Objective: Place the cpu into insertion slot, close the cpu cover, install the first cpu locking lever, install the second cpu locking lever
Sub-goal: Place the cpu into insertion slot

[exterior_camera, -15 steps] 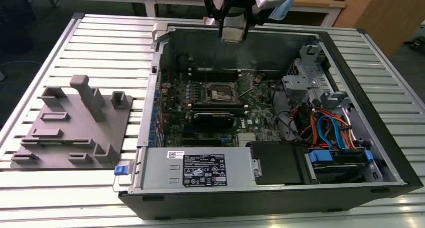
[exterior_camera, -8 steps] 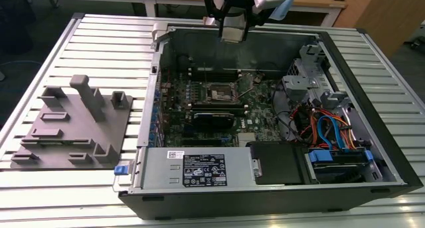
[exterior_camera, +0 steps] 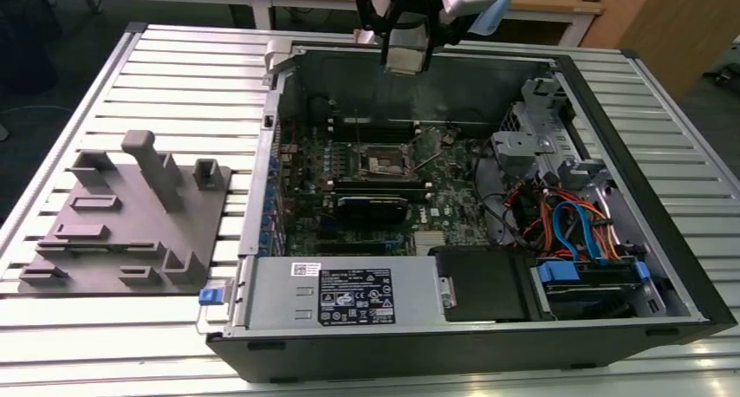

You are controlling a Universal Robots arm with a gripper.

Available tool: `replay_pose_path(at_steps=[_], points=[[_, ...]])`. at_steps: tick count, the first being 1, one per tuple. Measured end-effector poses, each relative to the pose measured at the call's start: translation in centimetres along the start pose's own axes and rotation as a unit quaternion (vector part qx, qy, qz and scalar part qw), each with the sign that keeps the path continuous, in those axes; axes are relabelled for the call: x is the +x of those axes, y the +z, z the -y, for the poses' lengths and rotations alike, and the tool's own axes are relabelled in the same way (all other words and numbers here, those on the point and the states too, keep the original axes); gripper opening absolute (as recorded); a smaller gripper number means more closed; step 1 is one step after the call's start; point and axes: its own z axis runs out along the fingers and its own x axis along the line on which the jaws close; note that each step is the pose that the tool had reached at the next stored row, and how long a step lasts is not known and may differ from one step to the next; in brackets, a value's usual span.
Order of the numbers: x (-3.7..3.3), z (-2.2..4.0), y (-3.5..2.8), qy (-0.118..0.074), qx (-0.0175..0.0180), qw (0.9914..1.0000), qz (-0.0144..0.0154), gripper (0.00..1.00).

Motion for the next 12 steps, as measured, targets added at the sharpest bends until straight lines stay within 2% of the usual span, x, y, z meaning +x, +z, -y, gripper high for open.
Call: replay_pose_path(at_steps=[6,12], points=[[0.00,0.00,0.00,0.006,-0.0001,0.99998,0.0005,0.54],[0.00,0.00,0.01,0.025,-0.0005,0.99968,0.0023,0.54]])
